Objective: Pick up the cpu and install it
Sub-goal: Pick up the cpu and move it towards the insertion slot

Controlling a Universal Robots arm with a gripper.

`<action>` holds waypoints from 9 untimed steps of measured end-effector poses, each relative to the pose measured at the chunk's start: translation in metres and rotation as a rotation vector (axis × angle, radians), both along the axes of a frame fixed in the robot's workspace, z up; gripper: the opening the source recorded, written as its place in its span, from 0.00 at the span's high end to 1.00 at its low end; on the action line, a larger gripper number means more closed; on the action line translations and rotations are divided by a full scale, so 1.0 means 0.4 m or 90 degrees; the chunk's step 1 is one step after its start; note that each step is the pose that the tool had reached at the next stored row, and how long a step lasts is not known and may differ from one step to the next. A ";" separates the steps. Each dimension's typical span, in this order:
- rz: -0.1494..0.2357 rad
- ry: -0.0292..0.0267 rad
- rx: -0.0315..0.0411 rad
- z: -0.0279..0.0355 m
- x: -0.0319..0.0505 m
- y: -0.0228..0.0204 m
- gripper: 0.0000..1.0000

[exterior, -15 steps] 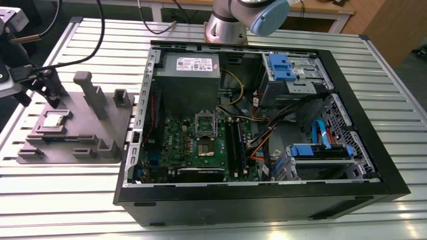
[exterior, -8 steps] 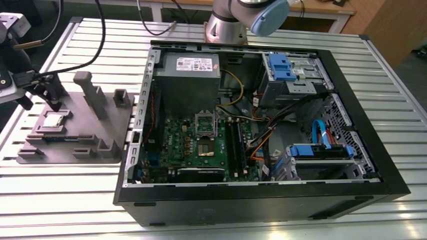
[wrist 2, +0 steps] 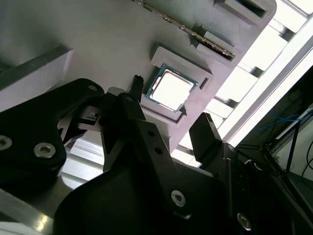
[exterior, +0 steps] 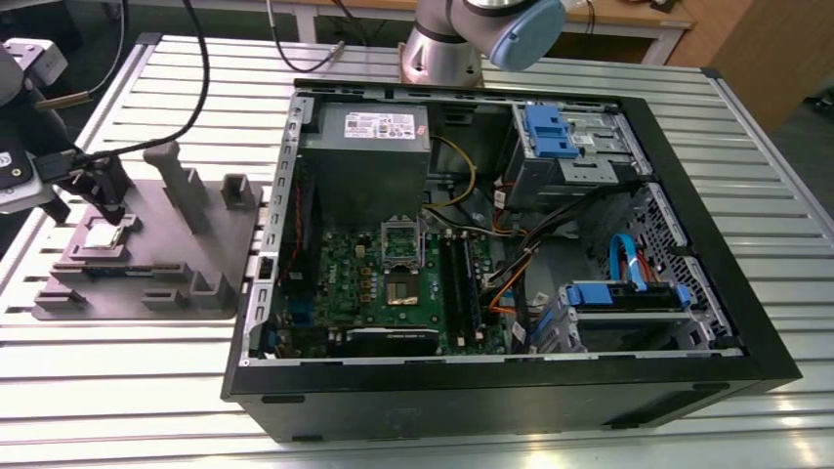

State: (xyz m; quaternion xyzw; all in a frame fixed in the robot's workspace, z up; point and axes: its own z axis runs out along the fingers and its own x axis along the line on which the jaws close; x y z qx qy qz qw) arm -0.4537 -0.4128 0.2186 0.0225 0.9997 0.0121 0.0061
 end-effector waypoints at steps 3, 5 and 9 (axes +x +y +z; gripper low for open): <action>0.001 0.0000 0.0008 -0.014 -0.001 -0.001 0.35; 0.002 0.0000 0.0021 -0.023 -0.003 -0.001 0.35; 0.003 0.0000 0.0085 -0.039 -0.003 -0.002 0.35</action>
